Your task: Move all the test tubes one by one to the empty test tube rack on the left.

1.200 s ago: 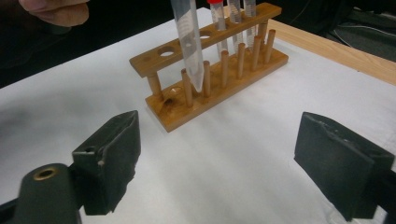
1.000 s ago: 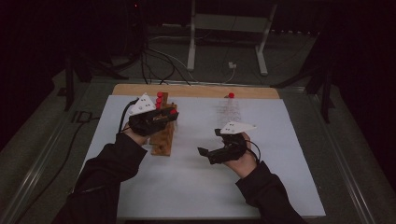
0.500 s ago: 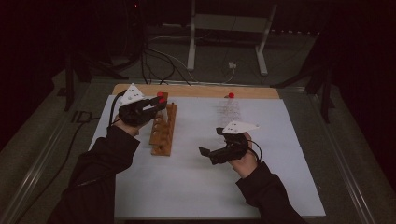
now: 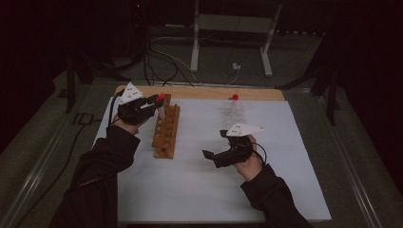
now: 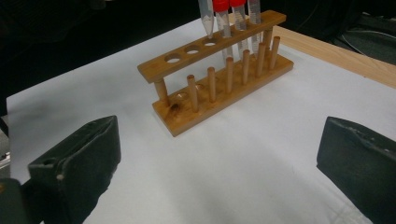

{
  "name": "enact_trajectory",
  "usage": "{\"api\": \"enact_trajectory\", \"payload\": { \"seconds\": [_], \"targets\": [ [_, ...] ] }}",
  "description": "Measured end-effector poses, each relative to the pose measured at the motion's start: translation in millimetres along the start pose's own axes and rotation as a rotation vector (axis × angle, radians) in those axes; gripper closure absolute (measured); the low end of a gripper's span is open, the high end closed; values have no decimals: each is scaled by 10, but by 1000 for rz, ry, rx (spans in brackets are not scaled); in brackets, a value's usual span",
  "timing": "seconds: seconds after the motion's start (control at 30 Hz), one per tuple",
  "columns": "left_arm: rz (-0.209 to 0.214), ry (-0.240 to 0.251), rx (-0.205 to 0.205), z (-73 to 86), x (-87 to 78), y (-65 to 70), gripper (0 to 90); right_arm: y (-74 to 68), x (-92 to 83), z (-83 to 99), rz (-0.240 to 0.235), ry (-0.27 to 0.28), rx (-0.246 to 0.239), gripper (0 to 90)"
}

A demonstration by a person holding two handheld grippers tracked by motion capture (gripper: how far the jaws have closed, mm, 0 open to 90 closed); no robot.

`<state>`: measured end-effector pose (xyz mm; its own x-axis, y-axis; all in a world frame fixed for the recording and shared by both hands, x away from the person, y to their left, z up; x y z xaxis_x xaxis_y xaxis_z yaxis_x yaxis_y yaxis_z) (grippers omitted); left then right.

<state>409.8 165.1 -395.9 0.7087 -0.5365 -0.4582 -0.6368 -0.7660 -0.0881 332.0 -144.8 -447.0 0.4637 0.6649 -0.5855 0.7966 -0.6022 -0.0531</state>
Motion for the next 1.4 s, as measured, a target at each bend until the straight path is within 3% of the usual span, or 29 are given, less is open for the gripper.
{"api": "enact_trajectory", "payload": {
  "seconds": [0.37,1.07,1.4],
  "targets": [
    [-3,-33,-39,195,159,-62,720,8,-6,9,-3,-3,3,0],
    [2,-100,-52,461,366,-44,720,19,-24,18,-10,-2,1,0],
    [1,-105,-57,539,384,-39,719,22,-32,16,-10,0,0,0]
  ]
}}
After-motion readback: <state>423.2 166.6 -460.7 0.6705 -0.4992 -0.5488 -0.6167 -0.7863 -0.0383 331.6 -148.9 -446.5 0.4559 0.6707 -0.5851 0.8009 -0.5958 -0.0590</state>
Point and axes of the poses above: each handheld gripper's, and its own axes: x roughly forward along the jaws, z roughly out of its underside, y roughly to its right, the point moved 2 cm from there along x, roughly forward along the jaws, and after that the axes turned 10 degrees about -y, right-handed, at the moved point
